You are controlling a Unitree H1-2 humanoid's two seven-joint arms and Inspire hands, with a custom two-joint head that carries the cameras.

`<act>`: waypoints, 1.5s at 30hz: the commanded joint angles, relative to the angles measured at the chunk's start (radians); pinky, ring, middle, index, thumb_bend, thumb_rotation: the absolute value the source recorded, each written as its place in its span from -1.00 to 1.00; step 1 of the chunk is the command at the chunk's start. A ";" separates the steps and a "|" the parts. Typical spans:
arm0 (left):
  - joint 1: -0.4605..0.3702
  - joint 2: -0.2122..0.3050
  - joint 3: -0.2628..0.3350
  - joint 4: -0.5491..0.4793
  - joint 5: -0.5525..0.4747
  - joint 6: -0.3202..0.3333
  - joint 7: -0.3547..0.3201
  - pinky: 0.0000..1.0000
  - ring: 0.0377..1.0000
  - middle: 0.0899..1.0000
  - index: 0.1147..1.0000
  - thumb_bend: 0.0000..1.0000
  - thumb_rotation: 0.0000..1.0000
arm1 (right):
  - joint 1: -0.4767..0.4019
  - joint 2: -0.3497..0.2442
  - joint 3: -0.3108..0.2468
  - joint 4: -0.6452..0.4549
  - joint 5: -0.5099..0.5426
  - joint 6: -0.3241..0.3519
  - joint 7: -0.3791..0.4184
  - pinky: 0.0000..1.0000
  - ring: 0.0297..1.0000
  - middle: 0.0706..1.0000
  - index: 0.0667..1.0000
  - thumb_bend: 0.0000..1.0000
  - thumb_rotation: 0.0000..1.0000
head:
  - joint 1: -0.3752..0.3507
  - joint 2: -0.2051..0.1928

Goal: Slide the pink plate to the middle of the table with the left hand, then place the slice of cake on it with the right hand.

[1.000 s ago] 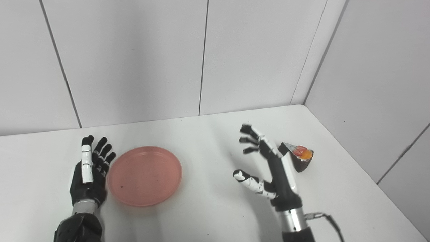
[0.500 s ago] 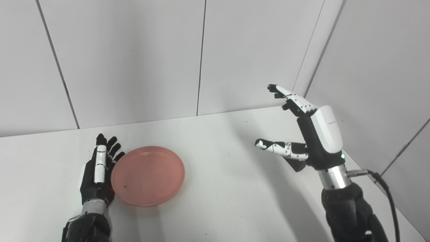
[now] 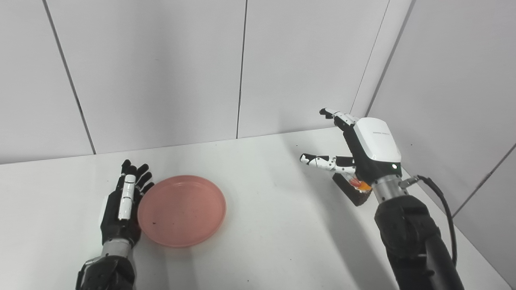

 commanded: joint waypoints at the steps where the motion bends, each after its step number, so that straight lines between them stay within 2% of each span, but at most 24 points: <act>1: -0.003 -0.012 -0.001 0.039 0.004 0.004 0.000 0.70 0.77 0.74 1.00 0.39 0.58 | -0.047 -0.062 0.013 0.008 -0.011 0.029 0.051 0.22 0.51 0.56 0.55 0.63 0.54 | 0.005 -0.001; 3: -0.007 -0.016 -0.001 0.051 0.001 -0.006 -0.001 0.71 0.78 0.75 1.00 0.37 0.59 | -0.056 -0.090 0.037 0.034 -0.023 0.047 0.105 0.28 0.59 0.61 0.56 0.63 0.50 | 0.008 -0.004; 6: -0.008 -0.020 0.000 0.056 -0.002 -0.009 0.001 0.71 0.79 0.76 1.00 0.36 0.61 | -0.064 -0.123 0.070 0.079 -0.058 0.062 0.135 0.23 0.58 0.62 0.56 0.67 0.47 | 0.010 -0.004; 14: -0.006 -0.021 0.006 0.054 -0.009 -0.005 0.002 0.71 0.78 0.75 1.00 0.35 0.64 | -0.068 -0.142 0.086 0.160 -0.081 0.089 0.102 0.17 0.60 0.64 0.57 0.66 0.47 | 0.014 -0.005; 20: -0.010 -0.021 0.007 0.070 -0.006 -0.010 0.003 0.70 0.78 0.76 1.00 0.32 0.64 | -0.046 -0.138 0.090 0.177 -0.127 0.113 0.051 0.22 0.53 0.55 0.53 0.71 0.66 | 0.012 -0.009; 24: -0.009 -0.024 0.009 0.067 -0.011 -0.006 0.000 0.73 0.80 0.77 1.00 0.30 0.62 | -0.031 -0.142 0.083 0.200 -0.155 0.106 -0.019 0.43 0.55 0.50 0.48 0.67 0.61 | 0.015 -0.013; 25: -0.009 -0.023 0.008 0.071 -0.009 -0.009 -0.001 0.73 0.80 0.78 1.00 0.30 0.64 | -0.029 -0.146 0.084 0.206 -0.163 0.104 -0.033 0.58 0.57 0.50 0.47 0.67 0.65 | 0.015 -0.013; 27: -0.012 -0.021 0.006 0.082 -0.003 -0.016 0.000 0.71 0.79 0.77 1.00 0.32 0.65 | -0.026 -0.152 0.085 0.213 -0.177 0.105 -0.050 0.70 0.61 0.52 0.47 0.65 0.64 | 0.016 -0.013; 33: -0.016 -0.019 0.008 0.093 -0.004 -0.019 -0.002 0.72 0.78 0.76 1.00 0.30 0.64 | -0.019 -0.161 0.084 0.237 -0.198 0.121 -0.052 0.69 0.64 0.59 0.49 0.67 0.68 | 0.016 -0.011; 38: -0.010 -0.016 0.007 0.082 -0.001 -0.013 -0.003 0.70 0.76 0.74 1.00 0.32 0.63 | -0.015 -0.161 0.073 0.301 -0.172 0.121 -0.082 0.68 0.62 0.51 0.49 0.75 0.76 | 0.018 -0.009; 45: -0.013 -0.013 0.007 0.090 0.003 -0.011 -0.001 0.69 0.77 0.74 1.00 0.29 0.63 | -0.023 -0.162 0.080 0.405 -0.118 0.083 -0.197 0.71 0.63 0.53 0.47 0.77 0.78 | 0.018 -0.008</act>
